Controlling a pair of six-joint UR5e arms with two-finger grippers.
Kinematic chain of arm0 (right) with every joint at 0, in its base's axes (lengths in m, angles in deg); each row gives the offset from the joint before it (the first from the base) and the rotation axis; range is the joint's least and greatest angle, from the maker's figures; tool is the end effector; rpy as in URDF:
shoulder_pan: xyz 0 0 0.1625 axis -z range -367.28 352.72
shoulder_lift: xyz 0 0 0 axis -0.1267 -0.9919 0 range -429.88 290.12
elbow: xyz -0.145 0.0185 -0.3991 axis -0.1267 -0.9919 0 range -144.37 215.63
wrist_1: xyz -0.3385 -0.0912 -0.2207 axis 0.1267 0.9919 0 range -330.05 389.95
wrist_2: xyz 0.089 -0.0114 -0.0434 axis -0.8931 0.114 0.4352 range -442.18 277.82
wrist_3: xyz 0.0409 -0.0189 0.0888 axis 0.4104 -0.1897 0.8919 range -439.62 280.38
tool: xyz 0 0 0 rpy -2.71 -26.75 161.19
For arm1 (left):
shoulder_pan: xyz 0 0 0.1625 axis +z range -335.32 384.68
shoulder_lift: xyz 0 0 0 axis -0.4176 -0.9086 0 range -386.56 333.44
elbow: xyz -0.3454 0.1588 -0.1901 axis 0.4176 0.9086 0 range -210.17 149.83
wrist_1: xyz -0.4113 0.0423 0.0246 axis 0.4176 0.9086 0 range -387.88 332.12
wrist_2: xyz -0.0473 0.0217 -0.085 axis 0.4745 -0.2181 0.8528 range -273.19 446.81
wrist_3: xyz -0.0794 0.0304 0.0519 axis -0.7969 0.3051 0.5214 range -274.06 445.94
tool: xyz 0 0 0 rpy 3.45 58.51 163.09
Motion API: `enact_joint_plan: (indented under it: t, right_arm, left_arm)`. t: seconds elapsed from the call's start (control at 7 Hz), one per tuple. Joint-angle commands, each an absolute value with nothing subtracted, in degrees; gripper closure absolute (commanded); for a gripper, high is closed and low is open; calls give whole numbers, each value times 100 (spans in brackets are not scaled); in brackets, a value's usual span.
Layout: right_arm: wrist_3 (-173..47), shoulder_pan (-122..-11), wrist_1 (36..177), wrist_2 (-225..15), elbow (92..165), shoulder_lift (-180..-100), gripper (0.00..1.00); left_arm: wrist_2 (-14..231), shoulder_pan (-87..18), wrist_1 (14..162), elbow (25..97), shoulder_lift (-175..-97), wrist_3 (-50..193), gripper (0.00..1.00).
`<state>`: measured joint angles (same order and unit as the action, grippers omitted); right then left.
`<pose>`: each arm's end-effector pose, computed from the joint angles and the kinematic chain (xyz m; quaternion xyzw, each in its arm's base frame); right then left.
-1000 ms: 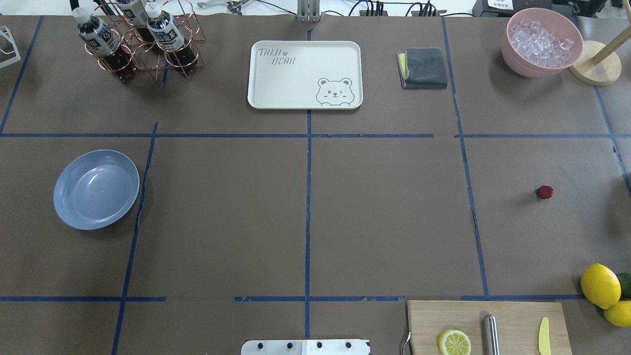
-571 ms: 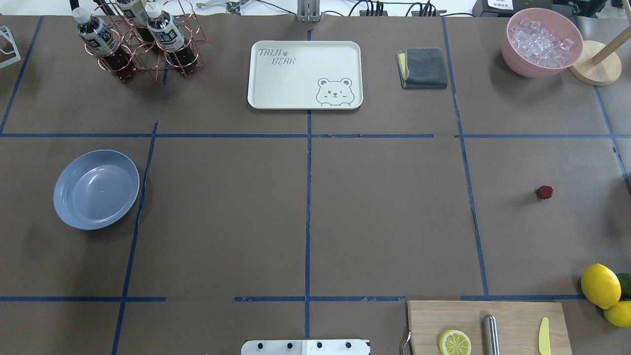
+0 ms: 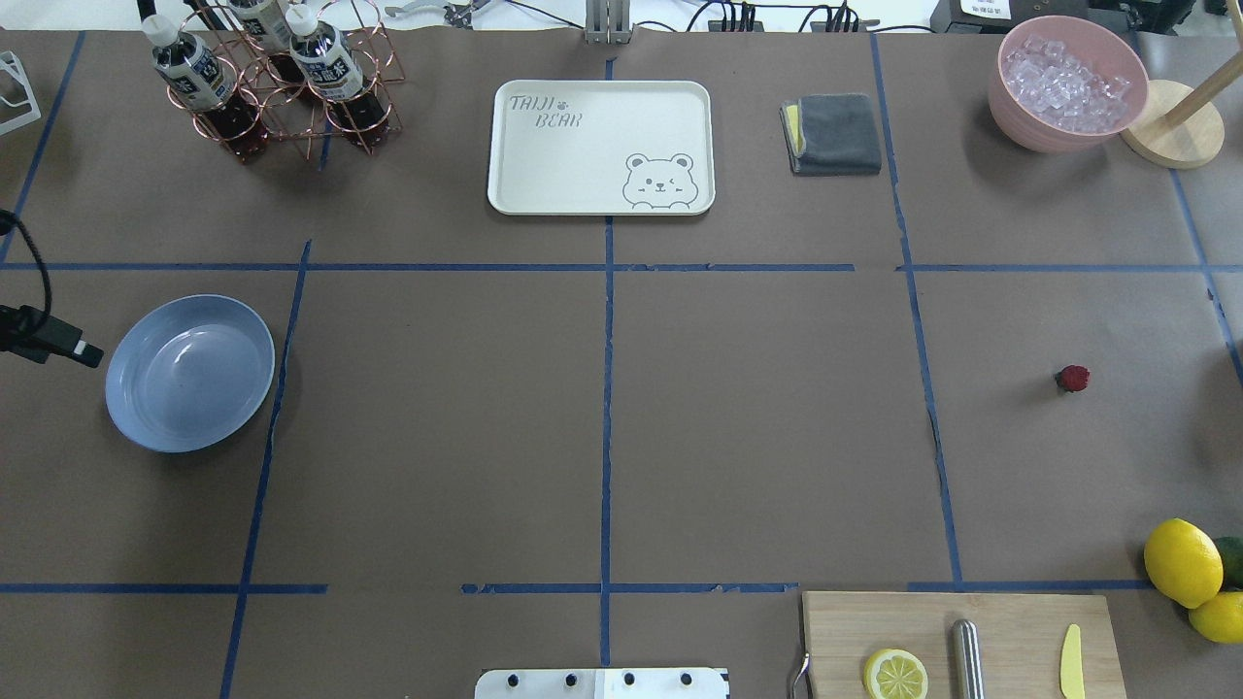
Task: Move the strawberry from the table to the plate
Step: 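Lower the left gripper to the rim of the light blue plate and grip it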
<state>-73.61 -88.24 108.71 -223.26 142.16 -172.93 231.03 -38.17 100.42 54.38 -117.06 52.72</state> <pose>-0.0089 -0.4116 0.5880 0.0586 -0.4390 -0.0790 0.8931 0.1858 -0.4775 0.6153 0.0013 0.5057 0.0853 0.8585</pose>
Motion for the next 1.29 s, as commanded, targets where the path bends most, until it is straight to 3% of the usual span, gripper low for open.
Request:
enact_joint_plan:
  t: [0.0, 0.29, 0.43, 0.57, 0.71, 1.14]
  right_arm:
    - [-7338, -8770, 10853, -22324, 14216, -17289, 0]
    - [-7338, -8770, 10853, -22315, 14207, -17289, 0]
    - [-7329, -8770, 10862, -22333, 14190, -17298, 0]
    - [-7321, -8770, 10870, -22359, 14189, -17298, 0]
    - [-7312, -8770, 10862, -22359, 14189, -17306, 0]
    - [-7303, -8770, 10844, -22377, 14198, -17306, 0]
  left_arm:
    - [22352, -3369, 10079, 5377, -11859, 4788, 11]
    - [22331, -3332, 10088, 5324, -11859, 4797, 22]
    - [22331, -3324, 10079, 5324, -11859, 4788, 47]
    - [22331, -3324, 10079, 5315, -11859, 4762, 89]
    - [22331, -3324, 10070, 5315, -11859, 4745, 100]
    - [22383, -3315, 10079, 5691, -12130, 3634, 100]
